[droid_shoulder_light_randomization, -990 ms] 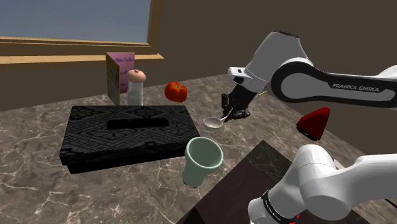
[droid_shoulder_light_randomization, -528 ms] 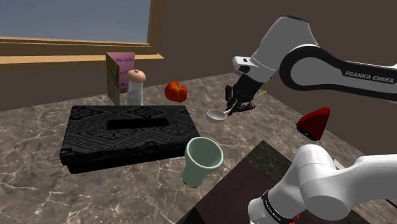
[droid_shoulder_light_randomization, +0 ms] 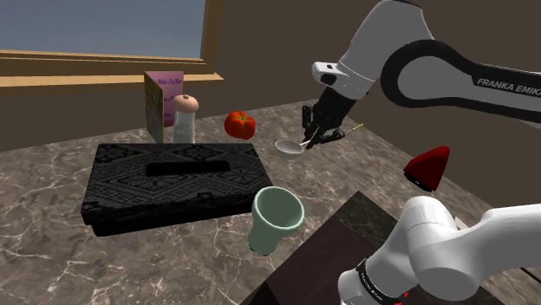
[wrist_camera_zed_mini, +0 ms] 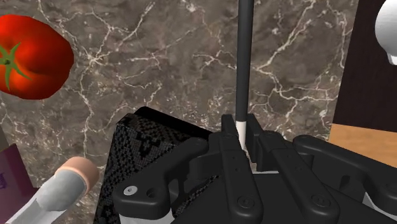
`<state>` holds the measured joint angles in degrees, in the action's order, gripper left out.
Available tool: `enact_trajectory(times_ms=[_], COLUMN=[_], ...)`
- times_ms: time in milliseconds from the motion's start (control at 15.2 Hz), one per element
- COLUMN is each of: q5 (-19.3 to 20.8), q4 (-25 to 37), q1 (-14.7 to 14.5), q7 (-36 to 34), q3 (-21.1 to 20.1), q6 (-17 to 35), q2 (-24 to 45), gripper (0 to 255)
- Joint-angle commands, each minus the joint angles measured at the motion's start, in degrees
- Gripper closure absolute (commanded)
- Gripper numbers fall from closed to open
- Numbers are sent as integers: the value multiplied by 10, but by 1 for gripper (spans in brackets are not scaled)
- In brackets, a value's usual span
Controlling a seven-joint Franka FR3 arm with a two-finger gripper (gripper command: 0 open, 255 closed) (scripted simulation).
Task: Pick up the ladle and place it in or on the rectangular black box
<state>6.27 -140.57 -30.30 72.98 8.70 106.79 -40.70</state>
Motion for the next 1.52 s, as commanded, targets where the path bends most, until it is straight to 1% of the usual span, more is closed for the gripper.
enact_trajectory(times_ms=[0,396,726,1122,1254,1320,1452], q5=[-10,-34,-43,-42,-39,-36,-35], q4=[24,107,194,322,371,411,396], q1=[-10,-37,-54,-71,-77,-82,-82], q7=[-17,-70,-110,-157,-172,-183,-184], q3=[-13,-54,-83,-113,-121,-127,-126], q6=[7,29,34,22,13,5,20], q2=[31,139,232,350,391,423,423], gripper=[255,255,255,255,255,255,255])
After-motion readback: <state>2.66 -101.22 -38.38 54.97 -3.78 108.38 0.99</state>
